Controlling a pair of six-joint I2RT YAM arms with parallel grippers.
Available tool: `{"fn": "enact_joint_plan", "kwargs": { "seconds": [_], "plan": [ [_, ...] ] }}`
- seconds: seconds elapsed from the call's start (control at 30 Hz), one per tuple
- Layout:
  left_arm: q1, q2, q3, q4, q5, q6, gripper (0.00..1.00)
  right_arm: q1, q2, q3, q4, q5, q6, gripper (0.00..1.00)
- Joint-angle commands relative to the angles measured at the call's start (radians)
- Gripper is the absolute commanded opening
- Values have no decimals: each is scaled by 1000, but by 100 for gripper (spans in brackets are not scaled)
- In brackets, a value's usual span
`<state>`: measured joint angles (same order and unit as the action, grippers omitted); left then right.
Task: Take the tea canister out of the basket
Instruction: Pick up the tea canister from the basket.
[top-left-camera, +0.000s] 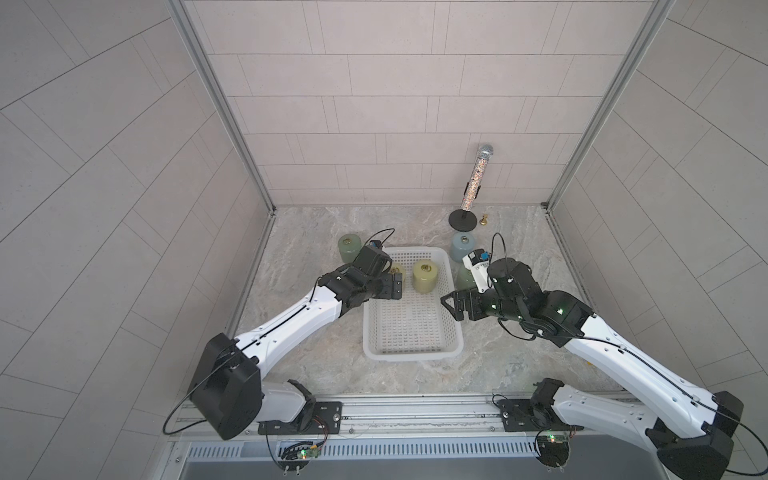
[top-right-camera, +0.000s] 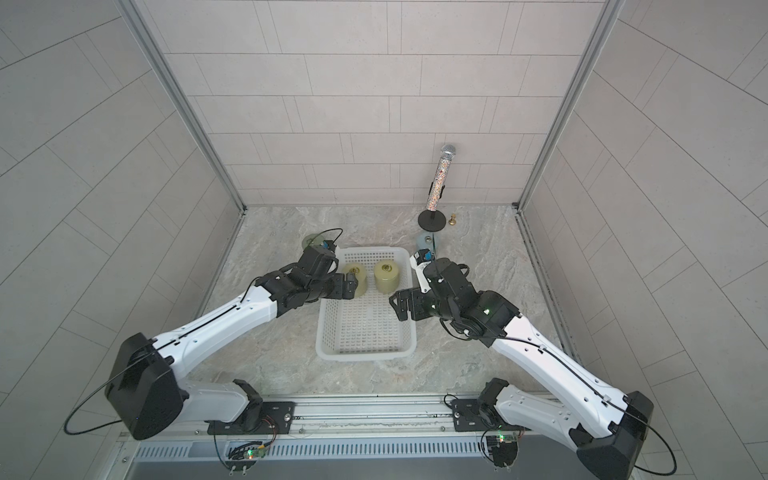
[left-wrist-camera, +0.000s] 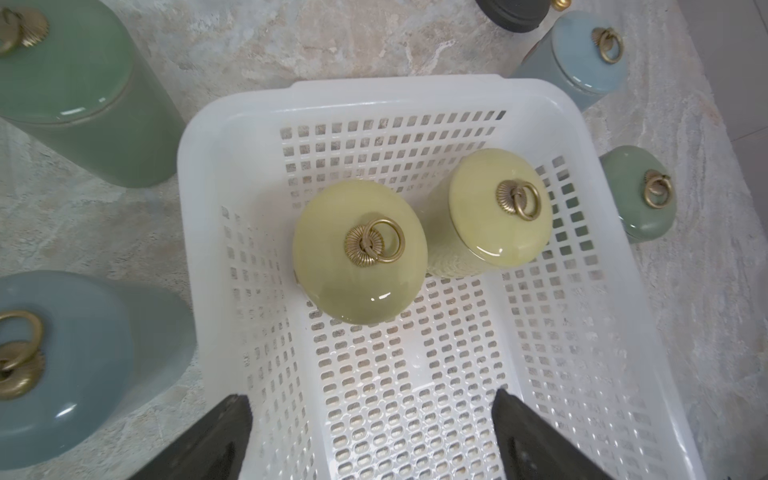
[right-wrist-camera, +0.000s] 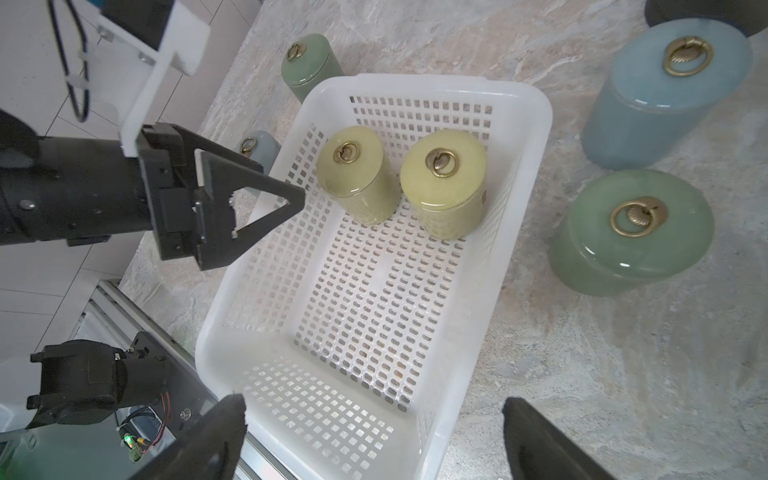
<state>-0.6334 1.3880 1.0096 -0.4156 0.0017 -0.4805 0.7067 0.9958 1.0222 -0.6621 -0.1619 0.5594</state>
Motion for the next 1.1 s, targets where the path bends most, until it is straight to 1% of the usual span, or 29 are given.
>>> {"fn": "enact_joint_plan", "kwargs": {
  "seconds": [0.0, 0.2, 0.43, 1.07],
  "plan": [
    [-2, 53, 1, 57, -24, -18, 96, 10, -6, 3, -2, 9, 22, 100],
    [-2, 131, -32, 144, -65, -16, 96, 11, -10, 26, -18, 25, 18, 100],
    [-2, 236, 1, 149, -120, 3, 97, 11, -8, 30, -18, 27, 24, 100],
    [-3, 420, 85, 140, -130, -1, 97, 11, 19, 50, -22, 35, 11, 100]
  ]
}}
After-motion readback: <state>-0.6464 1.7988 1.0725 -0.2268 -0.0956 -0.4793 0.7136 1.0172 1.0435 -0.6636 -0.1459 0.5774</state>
